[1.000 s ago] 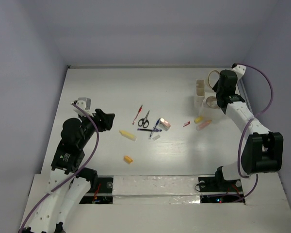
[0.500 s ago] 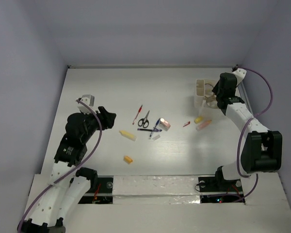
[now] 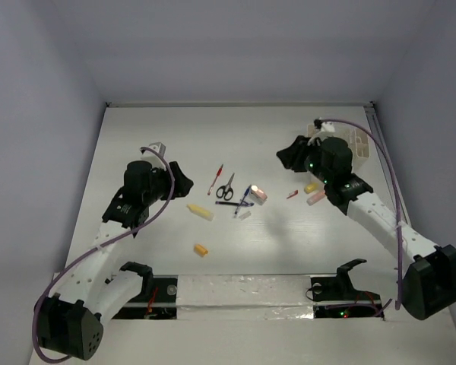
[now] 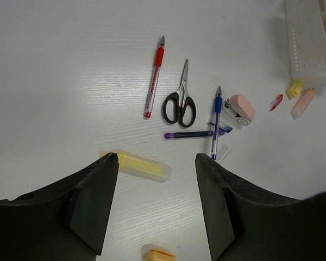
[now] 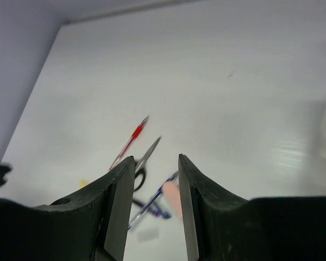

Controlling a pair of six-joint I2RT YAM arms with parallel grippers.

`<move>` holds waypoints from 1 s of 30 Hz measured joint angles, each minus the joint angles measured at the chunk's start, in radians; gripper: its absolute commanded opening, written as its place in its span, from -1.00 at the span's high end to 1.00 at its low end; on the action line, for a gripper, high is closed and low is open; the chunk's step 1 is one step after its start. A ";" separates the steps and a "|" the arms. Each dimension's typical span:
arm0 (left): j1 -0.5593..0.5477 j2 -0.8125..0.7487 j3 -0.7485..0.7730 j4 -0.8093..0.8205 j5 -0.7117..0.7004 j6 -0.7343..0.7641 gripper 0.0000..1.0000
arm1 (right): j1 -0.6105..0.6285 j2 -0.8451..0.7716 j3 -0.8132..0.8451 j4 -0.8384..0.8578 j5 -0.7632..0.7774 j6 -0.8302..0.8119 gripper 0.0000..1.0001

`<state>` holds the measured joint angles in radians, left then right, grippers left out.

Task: Sort the stationery into containers
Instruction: Pick up the pen from the center of the board.

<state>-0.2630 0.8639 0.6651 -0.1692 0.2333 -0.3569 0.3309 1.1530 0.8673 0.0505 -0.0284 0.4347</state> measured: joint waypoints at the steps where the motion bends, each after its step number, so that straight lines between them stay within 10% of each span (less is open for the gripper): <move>1: -0.006 0.013 0.002 0.005 0.000 -0.007 -0.13 | 0.024 0.000 -0.017 0.003 -0.043 -0.001 0.13; 19: -0.263 0.201 0.004 0.161 -0.301 -0.128 -0.13 | 0.090 -0.150 -0.249 -0.035 -0.270 -0.038 0.49; 30: -0.297 0.613 0.124 0.259 -0.407 -0.034 0.38 | 0.109 -0.129 -0.262 -0.017 -0.304 -0.034 0.49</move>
<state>-0.5598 1.4765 0.7887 0.0898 -0.1738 -0.3904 0.4404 1.0241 0.6048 0.0334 -0.3328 0.4004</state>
